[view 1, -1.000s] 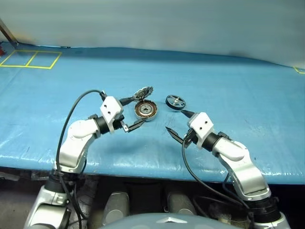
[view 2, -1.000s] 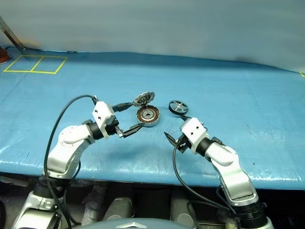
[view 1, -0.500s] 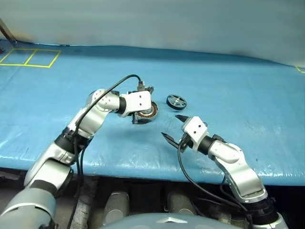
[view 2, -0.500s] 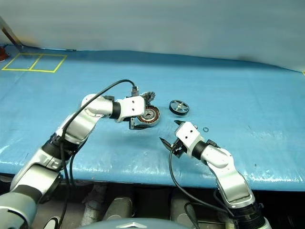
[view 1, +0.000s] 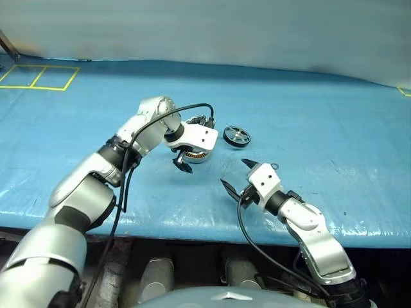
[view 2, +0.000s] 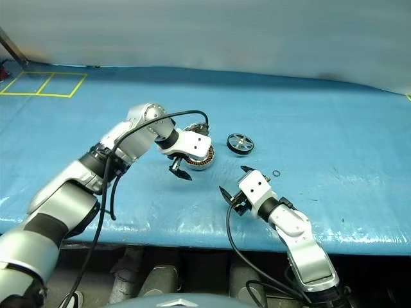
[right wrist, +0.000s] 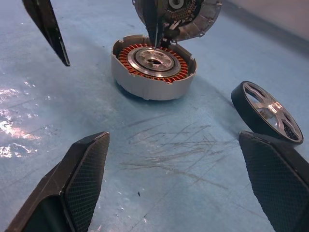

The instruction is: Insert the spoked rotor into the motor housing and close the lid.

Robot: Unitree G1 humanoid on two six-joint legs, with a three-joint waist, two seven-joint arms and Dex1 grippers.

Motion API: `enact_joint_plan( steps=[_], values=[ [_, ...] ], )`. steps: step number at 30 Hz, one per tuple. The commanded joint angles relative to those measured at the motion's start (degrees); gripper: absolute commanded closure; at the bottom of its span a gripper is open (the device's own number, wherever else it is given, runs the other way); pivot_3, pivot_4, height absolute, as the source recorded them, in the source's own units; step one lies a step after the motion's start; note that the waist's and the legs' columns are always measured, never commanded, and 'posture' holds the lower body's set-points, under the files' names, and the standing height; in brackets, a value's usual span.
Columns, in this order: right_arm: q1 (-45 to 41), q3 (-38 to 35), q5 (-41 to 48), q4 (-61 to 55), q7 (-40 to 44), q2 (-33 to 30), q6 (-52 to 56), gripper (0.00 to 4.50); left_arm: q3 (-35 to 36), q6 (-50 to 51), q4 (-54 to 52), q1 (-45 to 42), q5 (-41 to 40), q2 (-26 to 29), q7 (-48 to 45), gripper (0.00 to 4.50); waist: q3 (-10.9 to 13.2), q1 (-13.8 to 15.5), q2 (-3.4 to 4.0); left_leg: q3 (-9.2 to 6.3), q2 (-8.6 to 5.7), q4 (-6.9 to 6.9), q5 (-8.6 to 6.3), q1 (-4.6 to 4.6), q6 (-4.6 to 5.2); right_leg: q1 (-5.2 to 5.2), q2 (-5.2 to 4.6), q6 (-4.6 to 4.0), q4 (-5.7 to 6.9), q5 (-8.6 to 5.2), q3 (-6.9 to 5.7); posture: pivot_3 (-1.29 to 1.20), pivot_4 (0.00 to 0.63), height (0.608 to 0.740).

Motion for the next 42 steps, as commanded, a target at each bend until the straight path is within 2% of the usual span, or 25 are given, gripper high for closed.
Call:
enact_joint_plan(
  steps=[1,12,28,42],
  values=[
    [0.07,0.46,-1.07,-0.71,-0.92,0.53,-1.58,0.02,-2.85,-2.63,5.10,-2.70,4.56,-2.13,-1.16,0.02,0.00,-0.13,0.00,0.00,0.00,-0.01,0.00,0.00,0.01,0.00,0.00,0.00,0.00,0.00,0.00,0.00,0.150,0.740],
    [-0.94,0.38,-2.23,0.89,-1.56,0.92,-2.34,0.02,-3.36,-3.52,9.33,-2.21,9.85,-5.76,-0.10,0.02,0.00,-0.10,0.00,0.01,0.00,0.06,0.00,0.05,0.01,0.02,0.00,0.00,0.12,0.00,0.03,0.00,0.150,0.740],
    [-2.08,0.43,-3.60,3.41,-1.36,0.25,-3.07,0.02,-2.41,-5.66,4.97,-4.04,12.42,-5.34,-3.00,0.02,0.00,-0.15,0.00,0.01,0.00,0.17,0.00,0.04,0.02,0.01,0.02,0.01,0.25,0.00,0.07,0.00,0.150,0.740],
    [-1.69,1.10,-4.72,4.48,-1.36,1.10,-4.10,0.02,-2.58,-10.81,8.88,-5.60,16.60,-4.48,0.84,0.02,0.00,-0.18,0.00,0.01,0.00,0.18,0.00,0.05,0.02,0.01,0.03,0.01,0.27,0.00,0.08,0.00,0.150,0.740]
  ],
)
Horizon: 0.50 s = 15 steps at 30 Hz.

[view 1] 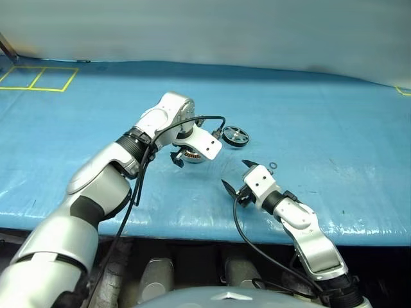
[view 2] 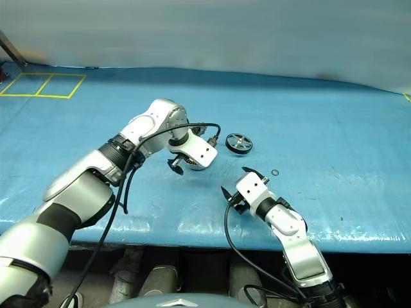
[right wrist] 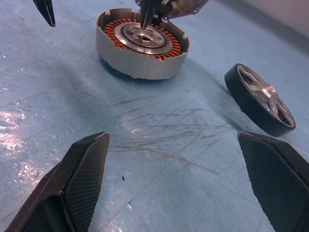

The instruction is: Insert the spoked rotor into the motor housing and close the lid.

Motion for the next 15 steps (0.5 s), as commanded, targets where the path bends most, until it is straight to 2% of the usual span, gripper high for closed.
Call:
enact_joint_plan(
  steps=[1,15],
  values=[
    [-0.01,0.07,0.01,-1.24,-0.12,0.35,-1.36,0.02,0.69,-1.54,1.13,-1.58,1.66,0.40,1.92,0.02,0.00,-0.02,0.00,0.00,0.00,0.01,0.00,0.00,0.00,0.00,0.00,0.00,0.00,0.00,0.00,0.00,0.150,0.740],
    [0.40,-0.40,-0.28,-1.21,-0.60,0.39,-1.22,0.02,0.90,-2.46,2.00,1.50,3.02,-0.92,4.25,0.02,0.00,-0.03,0.00,0.00,0.00,0.17,-0.01,-0.02,0.02,0.00,0.00,0.00,0.13,0.00,0.01,0.00,0.150,0.740]
  ],
)
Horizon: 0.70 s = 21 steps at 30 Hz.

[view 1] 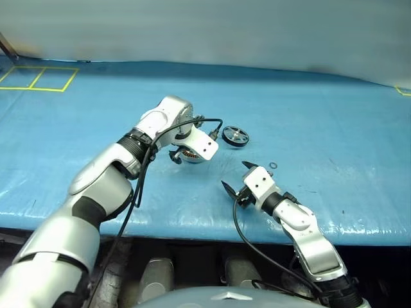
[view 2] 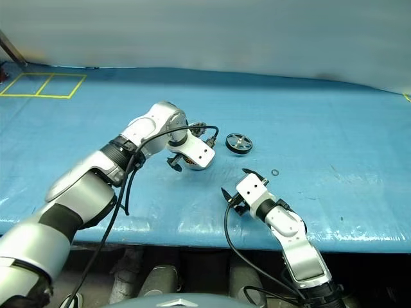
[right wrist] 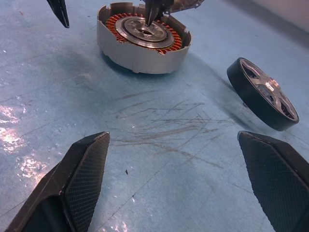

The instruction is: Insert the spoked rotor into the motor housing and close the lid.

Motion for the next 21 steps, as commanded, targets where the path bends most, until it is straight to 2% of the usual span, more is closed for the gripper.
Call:
enact_joint_plan(
  steps=[1,8,11,15,17,20,21],
  values=[
    [0.05,-0.44,-0.09,-1.55,-0.38,0.15,-1.15,0.02,0.94,-0.02,-1.32,0.48,0.25,0.45,-0.21,0.02,0.00,0.00,0.00,0.00,0.00,0.03,0.00,0.00,0.00,0.00,0.00,0.00,0.04,0.00,0.00,0.00,0.150,0.740],
    [0.27,-0.30,-0.47,-1.40,-0.72,0.14,-1.17,0.02,1.04,-0.11,-1.46,1.59,0.61,0.69,0.43,0.02,0.00,-0.02,0.00,0.01,0.00,0.45,-0.04,-0.01,0.06,0.00,0.01,0.00,0.34,-0.01,0.03,0.00,0.150,0.740],
    [0.16,-0.27,-0.58,-1.28,-0.75,0.22,-1.23,0.00,1.07,-1.79,-1.40,1.83,0.28,0.71,1.30,0.58,0.00,-0.01,0.00,0.01,0.00,0.54,-0.04,0.00,0.06,0.01,0.01,0.00,0.40,-0.01,0.04,0.00,0.150,0.740],
    [0.11,-0.26,-0.72,-0.84,-0.90,0.34,-1.31,0.00,0.64,-1.84,-1.07,2.43,2.07,0.48,5.94,1.89,0.00,0.00,0.00,0.01,0.00,0.54,-0.04,0.00,0.06,0.02,0.01,0.01,0.42,0.00,0.05,0.00,0.150,0.740],
    [0.09,-0.19,-0.83,-0.63,-0.92,0.44,-1.37,0.00,0.03,-3.76,-1.67,2.90,1.98,1.35,4.79,1.89,0.00,0.02,0.00,0.01,0.00,0.54,-0.04,0.01,0.06,0.02,0.01,0.01,0.42,0.00,0.06,0.00,0.150,0.740],
    [-0.01,-0.15,-0.94,-0.54,-0.85,0.63,-1.44,0.00,0.56,-5.48,-2.70,3.91,1.81,1.73,5.69,2.39,-0.03,0.01,0.05,0.01,0.00,0.54,-0.04,0.01,0.06,0.01,0.02,0.01,0.42,0.00,0.06,0.00,0.150,0.740],
    [-0.07,-0.14,-0.98,-0.52,-0.85,0.70,-1.46,0.00,0.89,-5.81,-3.05,4.25,1.84,1.70,6.67,2.39,-0.05,0.06,0.07,0.03,0.00,0.54,-0.04,0.03,0.06,0.03,0.01,0.01,0.43,0.00,0.08,0.00,0.150,0.740]
  ],
)
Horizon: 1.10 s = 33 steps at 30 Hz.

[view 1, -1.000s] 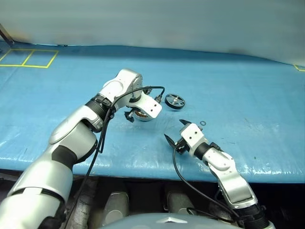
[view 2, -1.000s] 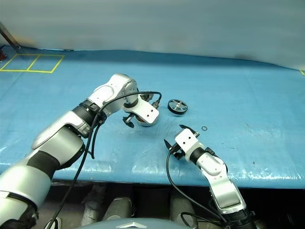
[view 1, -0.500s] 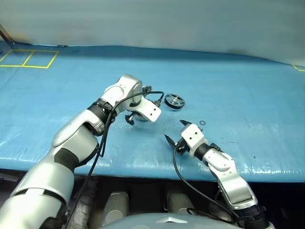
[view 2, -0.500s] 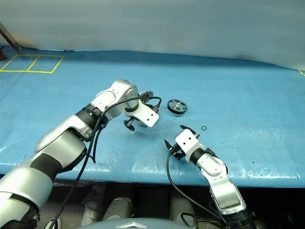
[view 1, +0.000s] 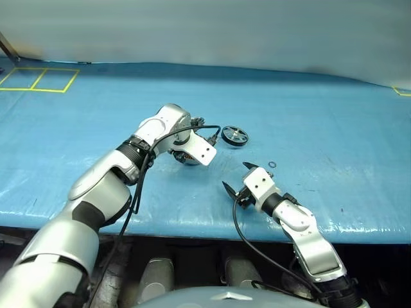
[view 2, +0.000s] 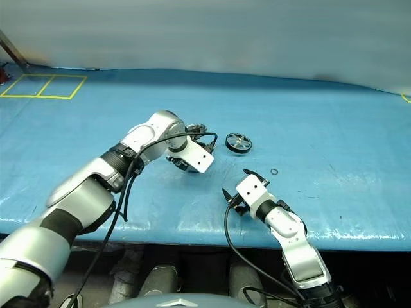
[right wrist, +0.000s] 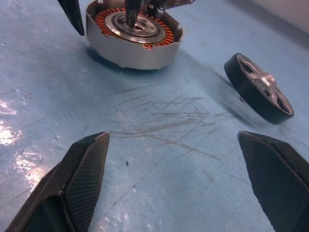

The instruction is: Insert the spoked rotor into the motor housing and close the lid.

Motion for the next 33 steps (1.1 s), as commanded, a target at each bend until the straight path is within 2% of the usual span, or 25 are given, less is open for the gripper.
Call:
enact_joint_plan(
  steps=[1,12,17,21,28,33],
  values=[
    [-0.38,-0.14,0.07,-0.99,-0.30,0.41,-1.44,0.00,1.06,-1.51,-1.89,1.83,0.11,0.23,2.59,2.39,-0.01,0.14,0.02,0.00,0.00,0.00,0.00,0.03,0.00,0.01,0.00,0.00,0.01,0.00,0.01,0.00,0.150,0.740],
    [0.07,-0.95,0.44,-1.33,-0.92,1.20,-1.54,0.00,3.75,-20.05,-11.85,6.99,-10.68,6.29,-4.29,2.39,-0.01,0.43,0.03,0.04,-0.03,0.05,-0.01,0.00,0.01,0.02,-0.01,0.03,0.01,0.03,0.12,0.00,0.150,0.740],
    [1.98,-4.40,2.78,-3.65,-0.66,0.68,-1.35,0.00,3.67,-23.48,-14.53,7.26,-13.88,8.59,-9.51,2.39,-0.01,0.37,0.02,0.04,-0.03,0.05,-0.01,0.00,0.02,0.01,0.00,0.03,0.01,0.02,0.13,0.00,0.150,0.740],
    [5.19,-6.44,5.63,-7.05,3.57,-2.86,0.83,0.00,3.52,-26.06,-13.79,7.15,-12.37,7.89,-7.26,2.39,-0.01,0.46,0.01,0.06,-0.04,0.06,-0.01,-0.03,0.02,0.00,0.00,0.03,0.00,0.03,0.17,0.00,0.150,0.740],
    [11.07,-8.70,13.89,-14.70,10.79,-8.32,7.03,0.00,2.87,-28.69,-13.65,7.69,-14.21,5.94,-7.74,2.39,-0.01,0.58,0.02,0.05,-0.10,0.09,-0.02,-0.01,0.03,0.04,0.00,0.08,0.00,0.01,0.29,0.00,0.150,0.740],
    [11.72,-8.09,11.99,-14.40,8.30,-8.14,7.13,0.00,2.65,-29.52,-14.23,7.02,-15.48,4.58,-8.90,2.39,0.00,0.50,0.00,0.12,-0.14,0.14,-0.02,0.01,0.03,0.05,0.02,0.09,0.00,0.01,0.47,0.00,0.150,0.740]
  ],
)
